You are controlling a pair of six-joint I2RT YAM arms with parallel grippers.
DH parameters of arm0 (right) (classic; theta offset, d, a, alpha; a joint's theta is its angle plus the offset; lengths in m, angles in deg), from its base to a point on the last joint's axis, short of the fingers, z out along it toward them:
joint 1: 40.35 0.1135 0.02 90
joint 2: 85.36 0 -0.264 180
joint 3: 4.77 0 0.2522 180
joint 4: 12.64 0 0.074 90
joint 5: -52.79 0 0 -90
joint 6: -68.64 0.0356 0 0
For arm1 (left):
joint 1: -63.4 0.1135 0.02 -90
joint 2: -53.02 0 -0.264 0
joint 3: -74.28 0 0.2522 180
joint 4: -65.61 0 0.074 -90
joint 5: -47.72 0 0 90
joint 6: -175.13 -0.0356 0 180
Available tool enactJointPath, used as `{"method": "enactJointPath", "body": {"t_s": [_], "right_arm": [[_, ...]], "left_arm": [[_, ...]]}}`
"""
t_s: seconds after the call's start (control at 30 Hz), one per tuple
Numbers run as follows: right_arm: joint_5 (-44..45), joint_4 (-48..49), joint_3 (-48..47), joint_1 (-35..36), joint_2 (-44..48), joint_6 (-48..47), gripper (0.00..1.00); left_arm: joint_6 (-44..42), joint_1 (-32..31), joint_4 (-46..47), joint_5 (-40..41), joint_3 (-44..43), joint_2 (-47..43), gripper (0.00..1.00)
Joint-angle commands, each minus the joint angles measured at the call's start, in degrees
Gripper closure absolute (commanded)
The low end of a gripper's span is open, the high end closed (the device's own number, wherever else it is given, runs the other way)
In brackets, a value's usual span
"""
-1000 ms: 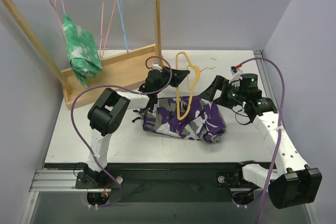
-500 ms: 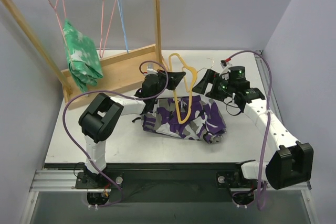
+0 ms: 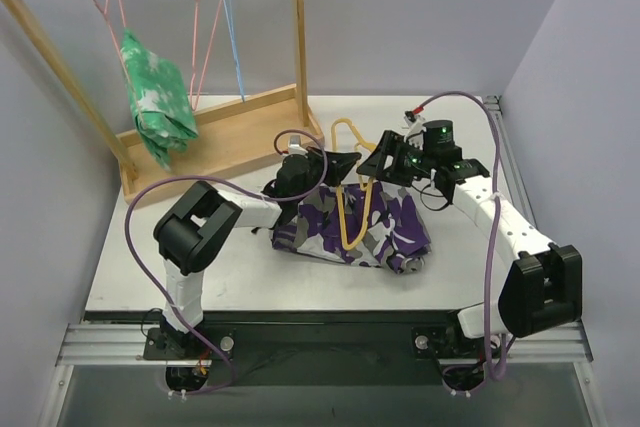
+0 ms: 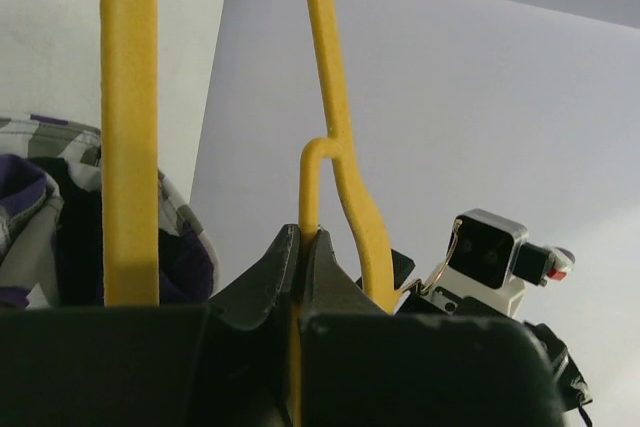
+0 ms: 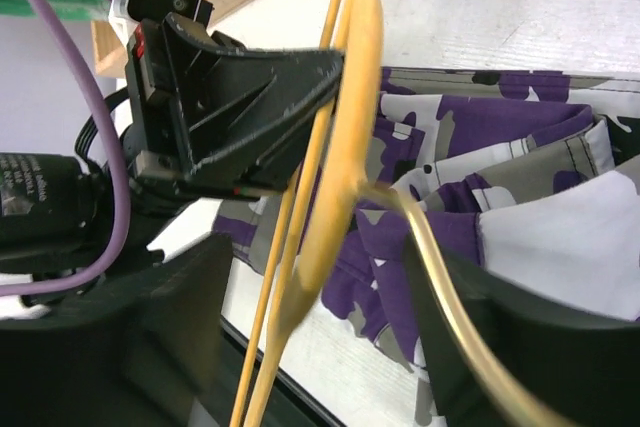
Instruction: Place the trousers on the hanger
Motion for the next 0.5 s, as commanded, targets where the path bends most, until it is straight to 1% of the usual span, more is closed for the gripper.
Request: {"method": "enactJointPath", "body": {"t_s": [0.0,0.03,0.07,0.13,0.17,0.2,0.27,0.3,0.33,0.37,0.47], "right_arm": [[-0.1,1.6,-1.7,1.0,-0.3,-0.9,0.46],[0.4,1.7,-1.5,1.1,0.1,-0.9,0.5],[1.0,1.6,-1.0,1.1,0.2,-0.9,0.59],[1.5,1.4,-0.7,1.0,0.4,-1.3,0.71],[1.5,1.4,-0.5,1.1,0.3,-1.6,0.83],[1.4,1.5,-0.5,1.1,0.0,-1.6,0.88],[0.8,1.7,-0.5,1.1,-0.1,-1.7,1.0],[0.8,1.9,-0.4,1.1,-0.1,-1.7,1.0],[0.6,2.1,-0.3,1.1,-0.3,-2.0,1.0],[0.4,2.3,-0.4,1.1,-0.3,-2.2,1.0],[0.5,2.1,-0.4,1.1,-0.8,-2.9,1.0]], "left_arm": [[1.1,-1.1,5.5,-0.5,1.6,-2.5,1.0],[1.2,-1.1,6.2,-0.9,1.8,-2.7,1.0],[1.1,-1.1,6.9,-1.3,2.0,-2.5,1.0],[1.8,-1.1,9.2,-3.9,1.5,-1.2,1.0],[2.0,-1.1,9.6,-4.7,1.2,-0.8,0.95],[2.1,-1.1,10.0,-5.5,0.5,-0.2,0.83],[1.9,-0.8,10.3,-7.4,0.2,0.0,0.71],[1.7,-0.6,9.4,-8.0,-0.1,-0.3,0.66],[0.7,-0.4,8.6,-8.6,-0.1,-0.6,0.58],[0.0,0.1,7.7,-9.5,0.0,-1.2,0.56],[-3.6,1.5,2.8,-11.6,0.2,-3.6,0.52]]}}
